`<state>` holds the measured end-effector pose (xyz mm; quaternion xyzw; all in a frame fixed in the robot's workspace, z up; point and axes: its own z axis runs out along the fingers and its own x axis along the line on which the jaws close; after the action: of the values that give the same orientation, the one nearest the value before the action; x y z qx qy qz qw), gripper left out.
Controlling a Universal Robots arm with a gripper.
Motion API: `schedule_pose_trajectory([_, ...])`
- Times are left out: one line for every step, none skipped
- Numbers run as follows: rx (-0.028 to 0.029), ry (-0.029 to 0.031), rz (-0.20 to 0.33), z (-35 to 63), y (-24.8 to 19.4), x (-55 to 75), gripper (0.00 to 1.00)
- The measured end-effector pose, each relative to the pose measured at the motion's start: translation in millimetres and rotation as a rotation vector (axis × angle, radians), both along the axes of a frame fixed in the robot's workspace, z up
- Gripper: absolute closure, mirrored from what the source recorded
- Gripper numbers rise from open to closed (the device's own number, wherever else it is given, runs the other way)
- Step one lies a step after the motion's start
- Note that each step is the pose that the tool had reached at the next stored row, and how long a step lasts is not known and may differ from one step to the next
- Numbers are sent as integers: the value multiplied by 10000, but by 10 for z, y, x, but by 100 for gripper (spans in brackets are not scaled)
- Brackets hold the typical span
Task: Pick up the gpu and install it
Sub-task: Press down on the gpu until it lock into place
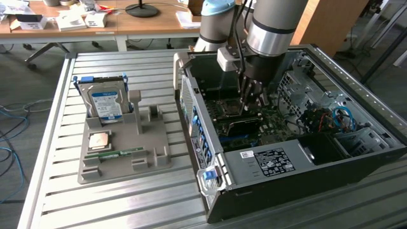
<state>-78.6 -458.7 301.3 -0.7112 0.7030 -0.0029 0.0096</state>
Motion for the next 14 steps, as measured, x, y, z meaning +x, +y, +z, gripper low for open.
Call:
schedule_pose_trajectory([-1,0,0,-3,0,0,89])
schedule_pose_trajectory([-1,0,0,-6,0,0,89])
schedule_pose_trajectory([-1,0,0,-10,0,0,89])
schedule_pose_trajectory([-2,1,0,-12,0,0,89])
schedule_pose_trajectory([-2,1,0,-15,0,0,89])
schedule_pose_trajectory([-2,1,0,-16,0,0,89])
schedule_pose_trajectory([-2,1,0,-16,0,0,89])
schedule_pose_trajectory([-2,1,0,-16,0,0,89])
schedule_pose_trajectory([-1,1,0,-17,0,0,89])
schedule_pose_trajectory([-1,0,0,-17,0,0,89])
schedule_pose_trajectory([-1,1,0,-17,0,0,89])
schedule_pose_trajectory([0,0,0,-17,0,0,89])
schedule_pose_trajectory([1,-1,0,-20,0,0,89])
schedule_pose_trajectory([5,-3,0,-27,0,0,89])
